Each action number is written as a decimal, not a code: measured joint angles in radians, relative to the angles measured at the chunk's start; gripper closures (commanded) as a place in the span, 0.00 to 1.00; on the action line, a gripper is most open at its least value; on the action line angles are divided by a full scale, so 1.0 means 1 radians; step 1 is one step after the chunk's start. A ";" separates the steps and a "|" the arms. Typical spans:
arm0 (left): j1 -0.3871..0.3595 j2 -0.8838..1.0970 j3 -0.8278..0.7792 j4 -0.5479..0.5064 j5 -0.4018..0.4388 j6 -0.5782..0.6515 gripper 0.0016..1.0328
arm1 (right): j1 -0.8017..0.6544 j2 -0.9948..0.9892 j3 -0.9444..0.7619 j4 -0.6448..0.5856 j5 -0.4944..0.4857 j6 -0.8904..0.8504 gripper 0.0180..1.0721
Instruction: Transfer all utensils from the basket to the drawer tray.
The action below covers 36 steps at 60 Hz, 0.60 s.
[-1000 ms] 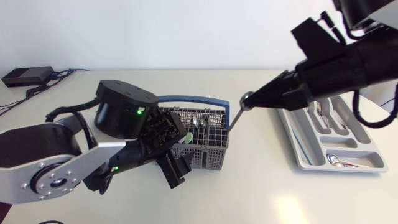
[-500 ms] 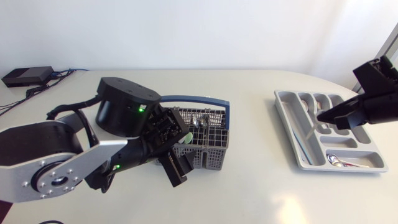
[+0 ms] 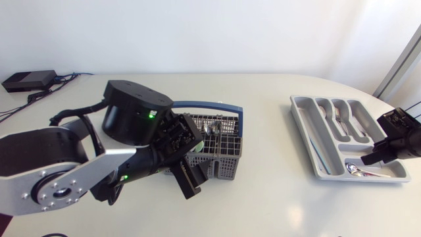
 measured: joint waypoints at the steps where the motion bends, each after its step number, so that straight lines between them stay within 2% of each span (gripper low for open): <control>1: 0.000 0.000 0.001 -0.004 0.000 -0.001 0.05 | -0.002 0.010 -0.001 0.008 0.008 0.000 0.95; 10: 0.005 0.000 0.011 -0.024 0.000 -0.023 0.05 | -0.013 0.079 -0.003 0.072 0.063 -0.011 0.94; 11: 0.006 0.000 0.013 -0.025 0.000 -0.024 0.05 | -0.013 0.084 -0.004 0.076 0.066 -0.015 0.91; 18: 0.024 0.000 0.029 -0.043 0.005 -0.048 0.05 | -0.013 0.112 -0.027 0.107 0.089 -0.023 0.70; 22: 0.042 0.000 0.046 -0.060 0.021 -0.069 0.05 | -0.013 0.113 -0.046 0.110 0.093 -0.030 0.48; 28: 0.071 0.000 0.073 -0.082 0.062 -0.101 0.06 | -0.013 0.113 -0.066 0.113 0.106 -0.041 0.28; 32: 0.087 0.000 0.093 -0.096 0.077 -0.129 0.07 | -0.013 0.110 -0.067 0.113 0.108 -0.045 0.04; 36: 0.096 0.000 0.118 -0.120 0.092 -0.158 0.07 | -0.013 0.083 -0.067 0.107 0.103 -0.045 0.04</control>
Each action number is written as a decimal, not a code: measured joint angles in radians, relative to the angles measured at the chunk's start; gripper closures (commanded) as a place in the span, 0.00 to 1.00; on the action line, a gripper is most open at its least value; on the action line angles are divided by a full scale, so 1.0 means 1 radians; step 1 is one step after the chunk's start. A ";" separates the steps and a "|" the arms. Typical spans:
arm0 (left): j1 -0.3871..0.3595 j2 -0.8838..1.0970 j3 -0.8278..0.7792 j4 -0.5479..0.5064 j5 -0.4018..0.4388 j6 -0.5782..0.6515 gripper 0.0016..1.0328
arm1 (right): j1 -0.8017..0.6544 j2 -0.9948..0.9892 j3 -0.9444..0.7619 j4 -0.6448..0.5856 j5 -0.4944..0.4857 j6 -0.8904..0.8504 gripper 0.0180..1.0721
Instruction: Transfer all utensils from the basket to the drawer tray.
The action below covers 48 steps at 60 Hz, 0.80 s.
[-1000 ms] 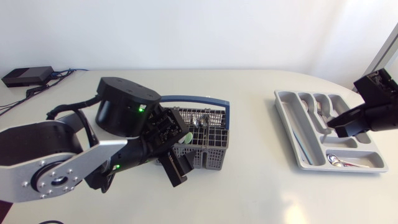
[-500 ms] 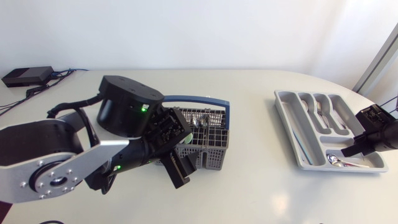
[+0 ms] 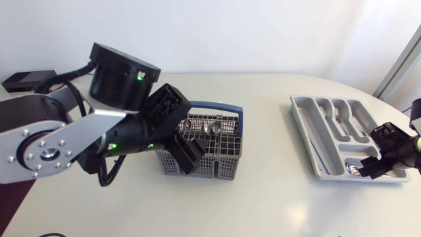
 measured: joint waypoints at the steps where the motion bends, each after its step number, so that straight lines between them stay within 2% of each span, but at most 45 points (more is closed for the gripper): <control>1: 0.002 0.000 0.006 -0.007 0.004 -0.008 0.07 | 0.000 -0.010 0.000 -0.003 -0.003 0.000 0.04; 10: 0.016 0.007 0.058 -0.040 0.049 -0.061 0.07 | 0.015 -0.133 0.000 -0.065 -0.048 0.005 0.04; 26: 0.035 0.060 0.081 -0.050 0.056 -0.079 0.07 | 0.104 -0.311 0.016 -0.227 -0.157 0.062 0.04; 36: 0.086 0.063 0.080 -0.050 0.076 -0.078 0.07 | 0.310 -0.409 0.045 -0.309 -0.200 0.172 0.05; 48: 0.095 0.062 0.063 -0.050 0.109 -0.040 0.07 | 0.632 -0.373 0.084 -0.340 -0.207 0.381 0.05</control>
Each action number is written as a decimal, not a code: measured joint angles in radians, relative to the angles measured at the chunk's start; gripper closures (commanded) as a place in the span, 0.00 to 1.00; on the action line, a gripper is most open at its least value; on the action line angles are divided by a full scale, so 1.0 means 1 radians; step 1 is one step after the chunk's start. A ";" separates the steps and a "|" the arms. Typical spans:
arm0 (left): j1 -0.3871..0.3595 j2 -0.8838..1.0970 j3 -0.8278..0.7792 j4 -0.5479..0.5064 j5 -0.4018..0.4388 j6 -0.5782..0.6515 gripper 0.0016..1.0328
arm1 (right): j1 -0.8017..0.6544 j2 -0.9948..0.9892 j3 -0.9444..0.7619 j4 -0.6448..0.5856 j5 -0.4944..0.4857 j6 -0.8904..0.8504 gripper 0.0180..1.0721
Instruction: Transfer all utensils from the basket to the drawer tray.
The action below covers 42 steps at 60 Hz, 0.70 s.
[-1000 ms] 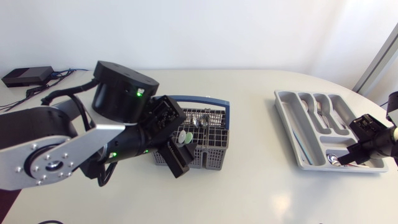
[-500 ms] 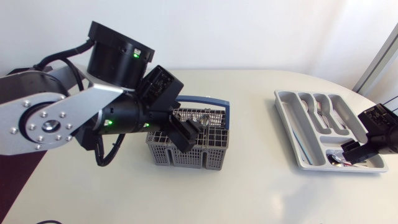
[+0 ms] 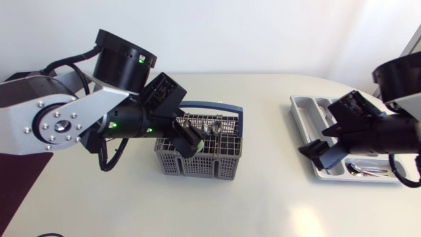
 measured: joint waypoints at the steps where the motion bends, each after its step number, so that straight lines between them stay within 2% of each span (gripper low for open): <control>1: 0.002 0.000 -0.005 0.000 0.005 0.010 0.07 | 0.032 0.016 0.012 -0.005 -0.001 0.027 0.05; 8: 0.018 -0.014 -0.041 0.000 0.034 0.064 0.07 | 0.180 0.112 0.095 -0.031 -0.002 0.148 0.05; 13: 0.042 -0.030 -0.059 0.000 0.073 0.106 0.07 | 0.262 0.189 0.161 -0.048 -0.051 0.220 0.05; 29: 0.134 -0.076 -0.104 -0.012 0.232 0.256 0.07 | 0.348 0.375 0.313 -0.055 -0.189 0.368 0.05; 34: 0.147 -0.077 -0.127 -0.026 0.291 0.324 0.07 | 0.373 0.445 0.365 -0.055 -0.241 0.419 0.14; 38: 0.148 -0.077 -0.140 -0.027 0.313 0.357 0.07 | 0.394 0.488 0.389 -0.055 -0.257 0.439 0.16; 42: 0.148 -0.077 -0.152 -0.027 0.333 0.381 0.07 | 0.412 0.529 0.408 -0.054 -0.264 0.457 0.28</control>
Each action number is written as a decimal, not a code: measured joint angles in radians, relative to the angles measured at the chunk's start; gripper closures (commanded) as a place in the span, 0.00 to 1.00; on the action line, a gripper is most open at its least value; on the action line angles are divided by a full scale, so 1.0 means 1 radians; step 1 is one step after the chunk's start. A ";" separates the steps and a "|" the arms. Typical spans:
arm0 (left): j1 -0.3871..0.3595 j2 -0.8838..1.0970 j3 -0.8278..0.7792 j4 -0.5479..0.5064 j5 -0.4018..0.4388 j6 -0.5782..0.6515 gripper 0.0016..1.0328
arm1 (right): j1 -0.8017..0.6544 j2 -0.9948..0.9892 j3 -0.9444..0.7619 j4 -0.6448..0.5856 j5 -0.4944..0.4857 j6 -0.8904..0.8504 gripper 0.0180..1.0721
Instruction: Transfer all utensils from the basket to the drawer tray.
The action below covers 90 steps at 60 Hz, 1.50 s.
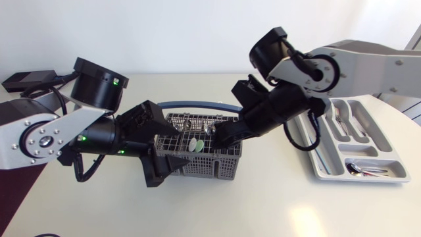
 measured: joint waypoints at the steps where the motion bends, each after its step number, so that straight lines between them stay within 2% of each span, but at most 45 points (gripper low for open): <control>1: 0.000 0.000 -0.001 0.000 0.003 0.006 0.07 | 0.003 0.008 0.003 0.000 -0.001 0.005 0.30; 7: 0.000 0.000 -0.014 0.000 0.011 0.033 0.07 | 0.013 0.046 0.010 0.018 -0.020 0.022 0.51; 10: 0.001 0.000 -0.019 0.000 0.014 0.040 0.07 | 0.013 0.052 0.010 0.037 -0.024 0.034 0.58; 39: 0.027 0.000 -0.033 0.001 0.021 0.095 0.07 | 0.051 0.100 0.046 0.089 -0.050 0.085 0.58; 54: 0.027 0.000 -0.034 0.001 0.022 0.109 0.07 | 0.085 0.135 0.064 0.117 -0.053 0.103 0.85; 62: 0.027 0.000 -0.043 0.002 0.024 0.111 0.07 | 0.085 0.148 0.065 0.121 -0.053 0.103 0.93; 90: 0.026 0.000 -0.051 0.005 0.025 0.114 0.07 | 0.090 0.130 0.084 0.109 -0.052 0.103 0.95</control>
